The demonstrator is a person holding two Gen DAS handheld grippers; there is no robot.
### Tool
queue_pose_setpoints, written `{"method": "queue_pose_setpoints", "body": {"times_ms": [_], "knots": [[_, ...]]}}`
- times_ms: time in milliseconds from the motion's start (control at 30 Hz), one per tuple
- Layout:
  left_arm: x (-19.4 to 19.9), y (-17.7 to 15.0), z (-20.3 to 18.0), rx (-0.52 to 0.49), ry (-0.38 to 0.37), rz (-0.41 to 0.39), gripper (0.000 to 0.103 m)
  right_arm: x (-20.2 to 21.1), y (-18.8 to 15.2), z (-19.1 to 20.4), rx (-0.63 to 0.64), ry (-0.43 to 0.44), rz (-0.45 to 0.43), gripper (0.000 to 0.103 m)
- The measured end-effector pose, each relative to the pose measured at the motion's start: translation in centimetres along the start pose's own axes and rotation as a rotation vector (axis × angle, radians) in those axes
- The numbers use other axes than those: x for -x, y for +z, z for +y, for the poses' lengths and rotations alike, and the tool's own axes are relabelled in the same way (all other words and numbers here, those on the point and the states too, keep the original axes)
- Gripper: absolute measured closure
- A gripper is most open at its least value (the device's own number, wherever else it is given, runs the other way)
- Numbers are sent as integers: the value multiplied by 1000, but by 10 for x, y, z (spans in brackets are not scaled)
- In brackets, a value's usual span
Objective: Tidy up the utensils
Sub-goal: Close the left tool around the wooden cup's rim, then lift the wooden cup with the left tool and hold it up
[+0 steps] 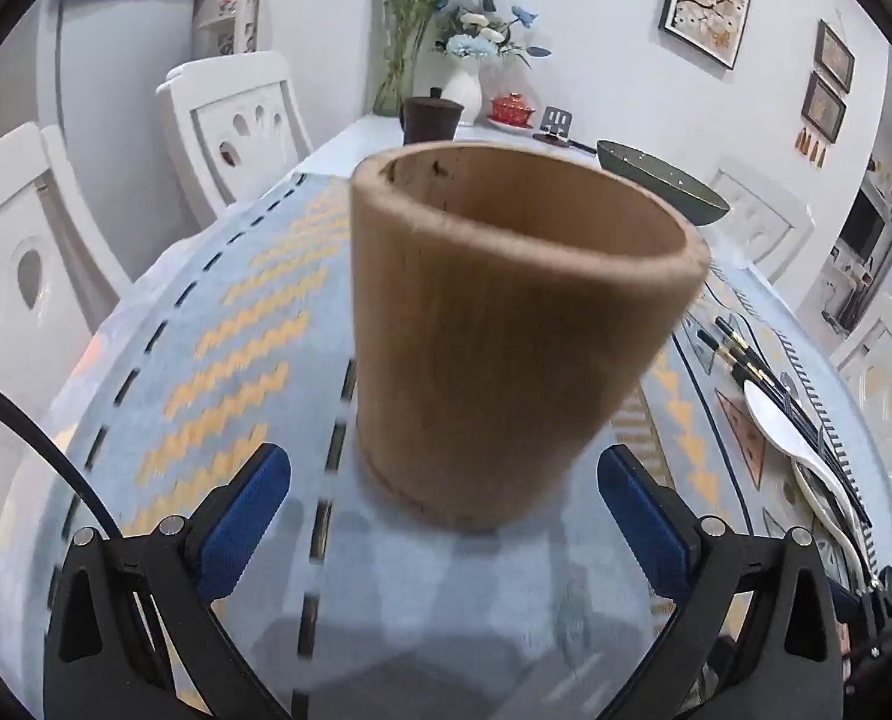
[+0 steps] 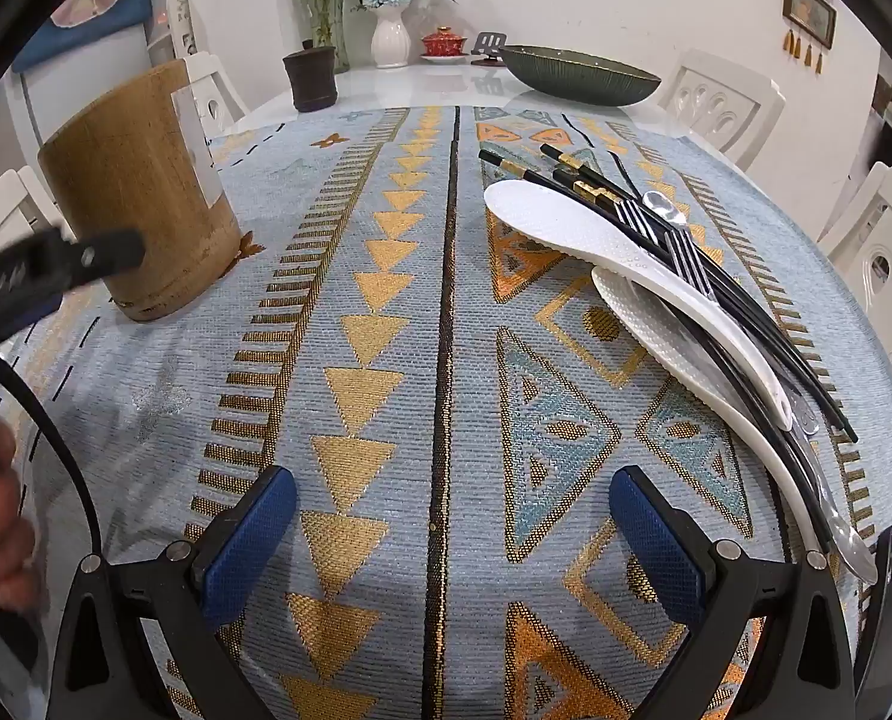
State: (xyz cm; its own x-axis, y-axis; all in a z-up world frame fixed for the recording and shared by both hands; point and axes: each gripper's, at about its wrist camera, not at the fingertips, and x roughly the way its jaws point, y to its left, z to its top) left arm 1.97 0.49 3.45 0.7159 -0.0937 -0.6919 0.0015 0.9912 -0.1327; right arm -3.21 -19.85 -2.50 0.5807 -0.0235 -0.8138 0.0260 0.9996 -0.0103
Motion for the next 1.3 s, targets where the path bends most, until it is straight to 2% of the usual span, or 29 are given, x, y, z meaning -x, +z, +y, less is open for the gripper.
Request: {"method": "queue_pose_setpoints", "body": {"times_ms": [200,400,533,733,900,1300], "knots": [[-14,6,-20,-121,22,-27,1,0,0,0,0,0,0,0],[-25,11,-15,-104,17,-12,1,0,0,0,0,0,0,0],[-32,10,-10,-87,-5,10,7,0,0,1,1,-1,0,0],[-32,5,-20,-127,51,12,8,0,0,1,1,-1,0,0],[-30,6,-15,-104,26,15,8,0,0,1,0,-1,0,0],[-30,7,-16,-117,39,15,8,0,0,0,-1,1,0,0]]}}
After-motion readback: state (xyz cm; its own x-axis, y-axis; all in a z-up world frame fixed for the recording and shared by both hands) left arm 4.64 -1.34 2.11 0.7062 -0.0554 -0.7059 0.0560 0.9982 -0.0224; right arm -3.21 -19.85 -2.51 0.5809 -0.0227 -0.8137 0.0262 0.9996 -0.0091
